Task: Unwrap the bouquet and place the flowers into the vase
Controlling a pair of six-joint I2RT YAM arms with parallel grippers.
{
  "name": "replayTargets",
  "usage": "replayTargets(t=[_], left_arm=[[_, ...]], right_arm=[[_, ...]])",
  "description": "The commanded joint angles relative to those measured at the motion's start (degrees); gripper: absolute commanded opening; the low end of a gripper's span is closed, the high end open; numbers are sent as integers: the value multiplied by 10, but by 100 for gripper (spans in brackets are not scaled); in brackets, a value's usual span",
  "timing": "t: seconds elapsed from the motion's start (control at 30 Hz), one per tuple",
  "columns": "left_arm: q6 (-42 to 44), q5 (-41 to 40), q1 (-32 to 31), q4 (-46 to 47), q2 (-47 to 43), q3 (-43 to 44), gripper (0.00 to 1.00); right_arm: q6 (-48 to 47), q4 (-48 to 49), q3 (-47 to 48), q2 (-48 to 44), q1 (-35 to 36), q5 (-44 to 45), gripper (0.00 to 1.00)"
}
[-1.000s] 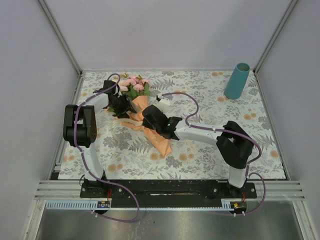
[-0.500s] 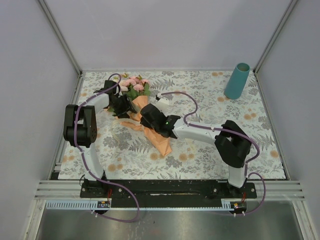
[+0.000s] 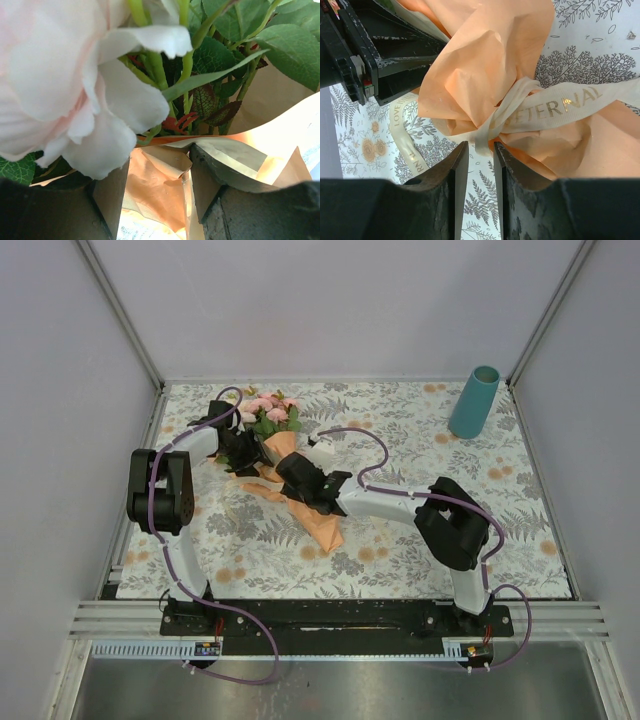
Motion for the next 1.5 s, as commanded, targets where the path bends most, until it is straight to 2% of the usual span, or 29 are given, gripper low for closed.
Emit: replayTargets(t=[0.0,0.33,0.67,0.73,0.83,0.93,1.4,1.47], left_arm=[[13,-24,-2,-6,3,10,56],[11,-21,-3,-6,-1,8,56],[11,-20,-4,-6,4,8,56],[11,-22,-4,-5,4,8,56],[13,-27,-4,-8,3,8,56],[13,-34,-4,-14,6,11,56],[26,-76,-3,-42,18,25,56],[25,-75,-4,-43,19,28,56]], right_arm=[[-17,-30,37,-19,3,29,37],[-4,-27,42,10,4,12,38],[-2,-34,50,29,4,25,34],[-3,-37,51,29,4,31,29],[-17,-35,50,23,4,34,11],[-45,-30,53,12,4,36,0],[-63,61,-43,-90,3,-7,0],[-65,72,-53,-97,3,-17,7]])
